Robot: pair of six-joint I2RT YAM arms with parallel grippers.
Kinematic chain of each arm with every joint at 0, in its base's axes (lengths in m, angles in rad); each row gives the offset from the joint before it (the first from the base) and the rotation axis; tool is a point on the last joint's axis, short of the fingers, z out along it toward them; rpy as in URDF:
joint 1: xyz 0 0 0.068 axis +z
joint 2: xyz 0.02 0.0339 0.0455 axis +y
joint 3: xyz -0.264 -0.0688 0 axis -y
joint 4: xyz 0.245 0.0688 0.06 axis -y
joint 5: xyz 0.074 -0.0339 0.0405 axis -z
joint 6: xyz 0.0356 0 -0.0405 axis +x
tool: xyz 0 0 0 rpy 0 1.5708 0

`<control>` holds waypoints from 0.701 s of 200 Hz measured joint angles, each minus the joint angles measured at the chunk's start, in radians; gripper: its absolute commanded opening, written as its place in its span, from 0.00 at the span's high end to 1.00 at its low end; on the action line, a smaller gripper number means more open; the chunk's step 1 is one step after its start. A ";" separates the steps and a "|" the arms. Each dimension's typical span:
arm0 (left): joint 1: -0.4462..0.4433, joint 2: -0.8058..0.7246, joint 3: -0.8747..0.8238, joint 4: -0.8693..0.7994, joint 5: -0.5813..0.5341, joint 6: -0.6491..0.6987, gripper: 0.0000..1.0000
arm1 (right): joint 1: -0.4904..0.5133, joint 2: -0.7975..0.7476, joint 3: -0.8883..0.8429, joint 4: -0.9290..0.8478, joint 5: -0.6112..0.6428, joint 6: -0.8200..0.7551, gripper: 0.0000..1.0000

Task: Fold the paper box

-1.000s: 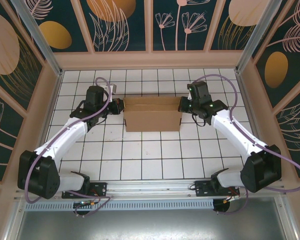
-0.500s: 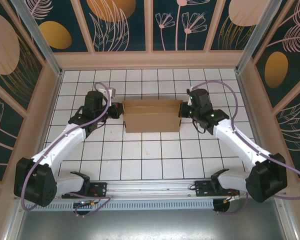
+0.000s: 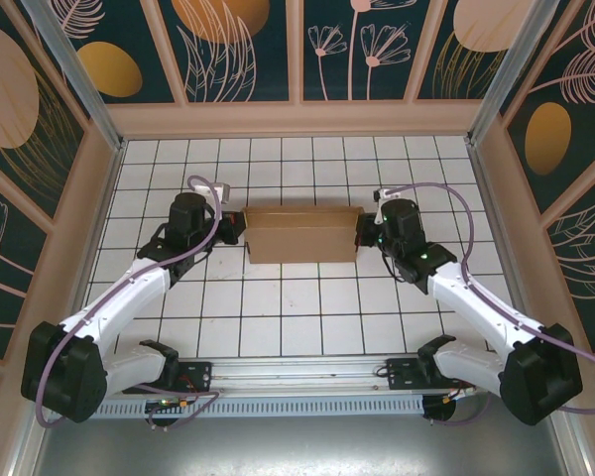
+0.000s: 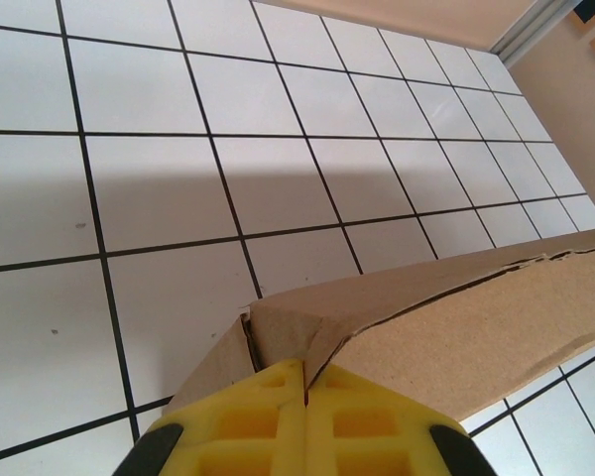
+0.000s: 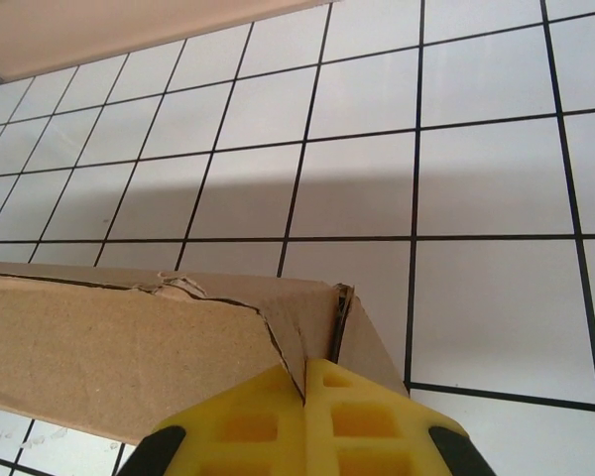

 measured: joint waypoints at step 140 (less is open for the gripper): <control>-0.099 0.002 -0.013 0.003 -0.150 0.071 1.00 | 0.034 -0.107 0.075 -0.117 -0.035 -0.056 0.47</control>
